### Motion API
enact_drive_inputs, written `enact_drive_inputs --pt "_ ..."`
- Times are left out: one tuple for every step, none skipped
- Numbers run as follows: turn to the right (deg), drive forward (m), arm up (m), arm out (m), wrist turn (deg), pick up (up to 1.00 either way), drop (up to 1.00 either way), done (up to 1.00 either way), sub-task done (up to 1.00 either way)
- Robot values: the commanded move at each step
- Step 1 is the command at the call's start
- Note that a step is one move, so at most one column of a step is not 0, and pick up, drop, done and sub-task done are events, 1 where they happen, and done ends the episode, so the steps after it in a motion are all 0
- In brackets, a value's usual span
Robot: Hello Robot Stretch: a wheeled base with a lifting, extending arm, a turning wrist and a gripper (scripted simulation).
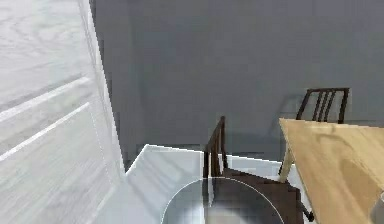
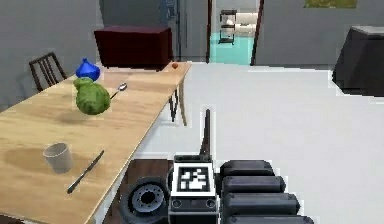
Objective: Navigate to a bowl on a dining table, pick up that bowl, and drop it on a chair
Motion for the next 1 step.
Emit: enact_drive_inputs --pt "3.0 0.0 0.0 0.0 0.0 0.0 0.0 0.0 0.0"
